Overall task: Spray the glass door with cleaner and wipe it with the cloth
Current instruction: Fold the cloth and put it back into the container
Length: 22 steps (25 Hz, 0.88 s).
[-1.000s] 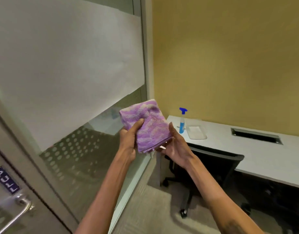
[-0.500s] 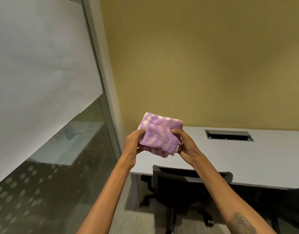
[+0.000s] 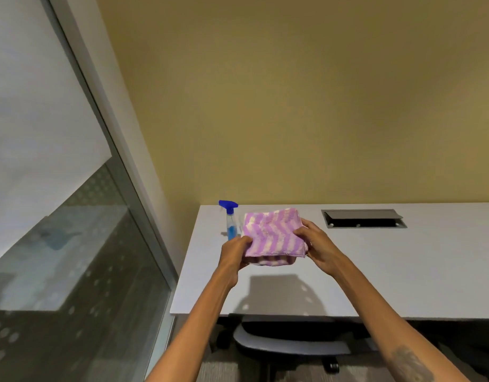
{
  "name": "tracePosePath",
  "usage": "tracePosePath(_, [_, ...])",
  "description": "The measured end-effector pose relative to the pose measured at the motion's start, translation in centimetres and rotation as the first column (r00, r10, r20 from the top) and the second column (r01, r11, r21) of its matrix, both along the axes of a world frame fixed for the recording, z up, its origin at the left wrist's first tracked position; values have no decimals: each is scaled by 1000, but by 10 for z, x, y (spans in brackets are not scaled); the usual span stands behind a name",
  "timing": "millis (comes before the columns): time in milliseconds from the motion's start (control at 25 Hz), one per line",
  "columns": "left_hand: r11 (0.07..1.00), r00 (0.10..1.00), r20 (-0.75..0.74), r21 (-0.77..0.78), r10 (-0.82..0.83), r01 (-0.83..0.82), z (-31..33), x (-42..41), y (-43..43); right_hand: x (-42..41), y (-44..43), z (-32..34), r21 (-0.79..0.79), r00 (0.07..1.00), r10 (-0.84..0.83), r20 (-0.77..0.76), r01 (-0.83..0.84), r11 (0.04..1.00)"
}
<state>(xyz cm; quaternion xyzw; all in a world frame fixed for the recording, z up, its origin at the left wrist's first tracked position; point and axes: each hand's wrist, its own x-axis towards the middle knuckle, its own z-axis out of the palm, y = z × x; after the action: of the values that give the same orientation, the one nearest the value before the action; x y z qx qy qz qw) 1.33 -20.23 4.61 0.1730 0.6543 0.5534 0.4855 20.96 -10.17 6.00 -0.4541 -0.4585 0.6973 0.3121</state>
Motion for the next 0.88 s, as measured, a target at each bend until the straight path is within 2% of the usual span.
tracePosePath(160, [997,997,-77,-72,-7,2,-32,-10,76,-8,81,-30,34,981,-21,192,15,999])
tracePosePath(280, [993,986,-166,-117,12,-32,-53,-16,127,-18,144,-51,19,957,46,287,-54,998])
tracePosePath(440, [984,982,-180,-161,52,-82,-82,-23,180,-35,219,-82,-72,925,195,326,-181,981])
tracePosePath(640, [956,984,-173,-279,40,-88,-117,-32,213,-60,268,-123,-188,894,307,327,-257,948])
tracePosePath(760, [928,957,-289,-349,27,-131,-134,-38,226,-78,280,-143,-121,842,321,433,-298,947])
tracePosePath(880, [932,872,-480,-350,-93,-93,-154,-34,239,-94,285,-165,35,756,268,597,-359,933])
